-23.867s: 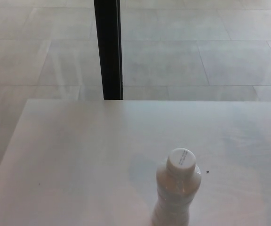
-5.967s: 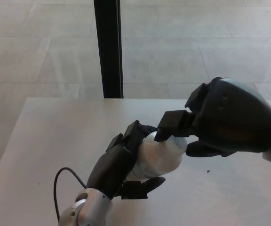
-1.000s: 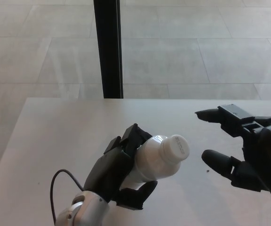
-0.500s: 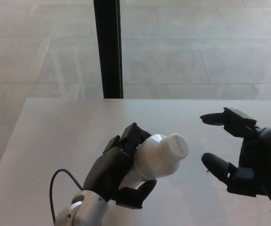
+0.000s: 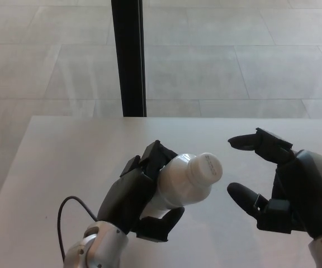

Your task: The robot uses its left hand to to lift the bottle kept on the middle of the desk and tilts it towards its right hand. It then uses its right hand to rotate its cap to open it and places the bottle and cap back on the desk

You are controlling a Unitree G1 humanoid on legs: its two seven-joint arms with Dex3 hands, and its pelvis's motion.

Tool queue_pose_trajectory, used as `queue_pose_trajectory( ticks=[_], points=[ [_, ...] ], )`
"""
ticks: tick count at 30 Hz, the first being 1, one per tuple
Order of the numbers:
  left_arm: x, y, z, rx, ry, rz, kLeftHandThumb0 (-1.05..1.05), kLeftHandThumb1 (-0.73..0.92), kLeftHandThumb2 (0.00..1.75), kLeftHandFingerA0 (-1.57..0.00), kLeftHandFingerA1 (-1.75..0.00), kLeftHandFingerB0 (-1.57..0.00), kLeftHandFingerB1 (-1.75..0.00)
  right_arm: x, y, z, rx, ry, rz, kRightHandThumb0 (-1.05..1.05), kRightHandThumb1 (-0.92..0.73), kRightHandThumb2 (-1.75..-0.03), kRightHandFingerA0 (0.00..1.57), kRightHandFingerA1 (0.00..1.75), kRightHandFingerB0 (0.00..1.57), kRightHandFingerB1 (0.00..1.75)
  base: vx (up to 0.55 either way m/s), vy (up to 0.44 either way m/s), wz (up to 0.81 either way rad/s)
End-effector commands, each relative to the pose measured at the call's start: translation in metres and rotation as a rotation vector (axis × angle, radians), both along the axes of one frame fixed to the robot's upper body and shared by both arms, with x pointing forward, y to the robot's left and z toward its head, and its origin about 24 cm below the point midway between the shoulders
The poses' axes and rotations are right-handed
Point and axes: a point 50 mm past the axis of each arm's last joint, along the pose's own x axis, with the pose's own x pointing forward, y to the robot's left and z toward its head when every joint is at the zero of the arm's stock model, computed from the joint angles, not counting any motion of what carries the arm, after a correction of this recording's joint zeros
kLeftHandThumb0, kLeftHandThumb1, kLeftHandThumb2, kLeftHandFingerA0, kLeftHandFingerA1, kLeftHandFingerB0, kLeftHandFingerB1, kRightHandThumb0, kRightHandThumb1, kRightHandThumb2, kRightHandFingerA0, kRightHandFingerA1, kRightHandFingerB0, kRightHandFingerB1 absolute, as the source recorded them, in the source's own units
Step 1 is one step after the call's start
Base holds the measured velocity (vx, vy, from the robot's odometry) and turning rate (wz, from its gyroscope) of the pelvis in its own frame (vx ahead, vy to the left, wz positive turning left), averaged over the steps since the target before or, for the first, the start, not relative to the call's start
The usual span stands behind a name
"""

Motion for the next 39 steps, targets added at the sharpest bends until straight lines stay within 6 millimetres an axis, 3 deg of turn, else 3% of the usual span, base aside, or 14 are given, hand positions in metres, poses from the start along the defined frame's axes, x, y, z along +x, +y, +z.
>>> queue_pose_trajectory(
  ticks=[1,13,14,16,17,18,19,22,23,24,28,29,34,39],
  points=[
    [0.003,0.003,0.001,-0.010,-0.011,0.020,0.08,0.54,1.34,-0.92,-1.75,-0.81,-1.67,0.001,-0.002,0.001,0.009,0.029,-0.032,-0.85,-0.59,-0.96,1.08,1.43,0.41,0.62,0.00,0.000,0.00],
    [0.003,0.000,0.001,0.001,0.005,0.011,0.08,0.55,1.31,-0.90,-1.75,-0.79,-1.65,0.002,0.003,0.003,0.007,0.018,-0.025,-0.84,-0.59,-0.95,1.08,1.43,0.42,0.62,0.00,0.000,0.00],
    [0.003,0.000,0.001,0.003,0.000,0.012,0.03,0.53,1.37,-0.93,-1.75,-0.82,-1.53,0.003,0.004,0.002,0.011,0.019,-0.020,-0.84,-0.58,-0.94,1.08,1.43,0.41,0.62,0.00,0.000,0.00],
    [0.003,0.000,0.001,-0.001,0.008,0.010,0.02,0.53,1.37,-0.92,-1.75,-0.81,-1.53,0.003,0.005,0.001,0.015,0.026,-0.021,-0.84,-0.58,-0.93,1.08,1.44,0.41,0.62,0.00,0.000,0.00],
    [0.003,0.000,0.001,0.001,0.006,0.011,0.07,0.51,1.33,-0.88,-1.75,-0.76,-1.67,0.003,0.005,0.001,0.015,0.026,-0.021,-0.84,-0.58,-0.94,1.08,1.44,0.40,0.62,0.00,0.000,0.00],
    [0.003,-0.001,0.002,0.004,0.008,0.015,0.06,0.51,1.33,-0.88,-1.75,-0.76,-1.67,0.003,0.006,0.000,0.015,0.031,-0.020,-0.83,-0.58,-0.94,1.09,1.44,0.39,0.61,0.00,0.000,0.00],
    [0.004,-0.001,0.002,-0.001,0.006,0.017,0.06,0.50,1.34,-0.90,-1.75,-0.77,-1.67,0.004,0.007,-0.001,0.018,0.032,-0.017,-0.81,-0.73,-0.62,0.99,1.57,0.44,0.56,0.00,0.000,0.00],
    [0.004,-0.002,0.003,0.002,0.010,0.016,0.05,0.52,1.31,-0.88,-1.75,-0.75,-1.67,0.004,0.011,-0.002,0.024,0.030,-0.010,-0.80,-0.71,-0.66,0.97,1.58,0.43,0.57,0.00,0.000,0.00],
    [0.005,-0.002,0.004,0.001,0.019,0.018,0.00,0.53,1.33,-0.88,-1.75,-0.78,-1.54,0.004,0.013,-0.002,0.030,0.022,-0.003,-0.80,-0.72,-0.62,1.00,1.54,0.44,0.55,0.00,0.000,0.00],
    [0.005,-0.003,0.004,-0.004,0.006,0.014,0.06,0.49,1.34,-0.89,-1.75,-0.78,-1.65,0.004,0.014,-0.003,0.035,0.022,-0.002,-0.80,-0.72,-0.62,1.00,1.54,0.44,0.54,0.00,0.000,0.00],
    [0.006,-0.004,0.004,-0.009,0.005,0.011,0.06,0.50,1.33,-0.90,-1.75,-0.81,-1.59,0.004,0.015,-0.005,0.035,0.034,-0.005,-0.80,-0.70,-0.66,0.97,1.60,0.44,0.53,0.00,0.000,0.00],
    [0.006,-0.004,0.004,-0.016,0.002,0.011,0.04,0.51,1.29,-0.94,-1.75,-0.79,-1.66,0.004,0.015,-0.005,0.038,0.036,-0.002,-0.77,-0.68,-0.65,0.96,1.61,0.44,0.51,0.00,0.000,0.00],
    [0.006,-0.003,0.005,-0.016,-0.002,0.016,0.08,0.47,1.37,-0.93,-1.75,-0.81,-1.66,0.005,0.017,-0.006,0.047,0.037,-0.002,-0.70,-0.68,-0.60,1.00,1.53,0.44,0.50,0.00,0.000,0.00],
    [0.005,-0.003,0.005,-0.002,0.005,0.016,0.08,0.51,1.32,-0.90,-1.75,-0.79,-1.66,0.006,0.017,-0.005,0.046,0.027,-0.002,-0.67,-0.69,-0.60,1.00,1.49,0.45,0.50,0.00,0.000,0.00]
  ],
)
